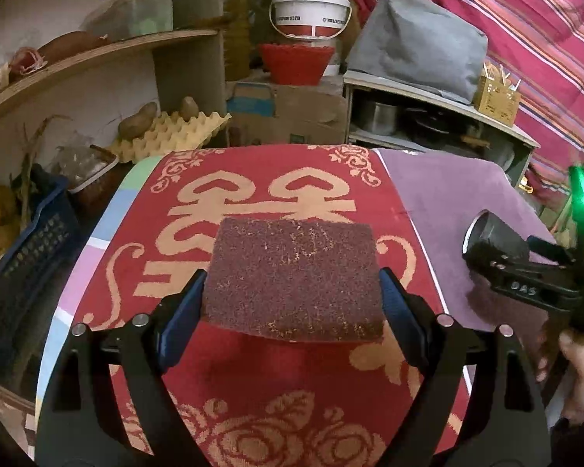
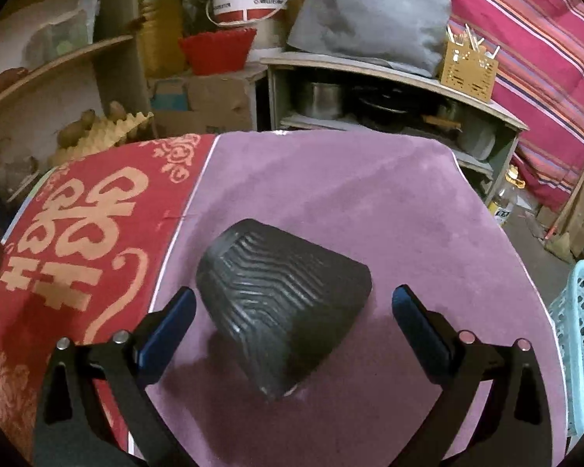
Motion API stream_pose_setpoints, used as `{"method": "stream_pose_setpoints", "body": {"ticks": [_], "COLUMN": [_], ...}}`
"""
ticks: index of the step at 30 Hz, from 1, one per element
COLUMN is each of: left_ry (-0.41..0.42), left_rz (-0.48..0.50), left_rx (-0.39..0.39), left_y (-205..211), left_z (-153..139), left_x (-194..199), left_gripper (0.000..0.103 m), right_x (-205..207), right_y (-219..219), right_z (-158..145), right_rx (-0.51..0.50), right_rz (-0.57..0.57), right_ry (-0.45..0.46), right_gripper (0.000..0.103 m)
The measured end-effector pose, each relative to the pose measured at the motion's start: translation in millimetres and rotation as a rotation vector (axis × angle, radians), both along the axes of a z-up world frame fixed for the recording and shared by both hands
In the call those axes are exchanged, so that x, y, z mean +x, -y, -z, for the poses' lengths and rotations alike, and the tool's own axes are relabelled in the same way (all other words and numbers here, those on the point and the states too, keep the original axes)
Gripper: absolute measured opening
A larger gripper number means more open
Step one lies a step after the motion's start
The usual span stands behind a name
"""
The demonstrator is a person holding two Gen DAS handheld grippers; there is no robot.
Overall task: Collect trash
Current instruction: 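Grasp the black ribbed rubber pad with the right tool while the left tool holds the maroon pad, then carry both pads over the basket and open both tools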
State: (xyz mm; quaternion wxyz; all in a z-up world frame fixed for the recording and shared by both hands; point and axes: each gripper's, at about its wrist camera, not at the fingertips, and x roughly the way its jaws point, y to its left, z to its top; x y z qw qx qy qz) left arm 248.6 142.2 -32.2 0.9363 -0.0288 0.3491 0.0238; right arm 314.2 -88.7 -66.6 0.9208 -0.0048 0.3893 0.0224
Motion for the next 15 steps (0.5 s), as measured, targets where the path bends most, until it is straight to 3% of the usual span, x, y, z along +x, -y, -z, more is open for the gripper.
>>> {"method": "stream_pose_setpoints", "body": {"ticks": [4,6,15], "left_ry": [0.005,0.001,0.003], "left_rz": [0.007,0.008,0.021], "left_rx": [0.017,0.015,0.049], "left_y": [4,4,19], "left_z": [0,2,2], "left_x": [0,0,1], "left_gripper": [0.084,0.084,0.084], "right_x": [2,0,-12], "right_y": [4,5,7], "right_z": [2,1,-11], "right_rx": [0.040,0.056,0.009], "right_rz": [-0.027,-0.042,-0.068], "right_ry": [-0.006,0.010,0.050], "right_gripper": [0.098,0.091,0.087]}}
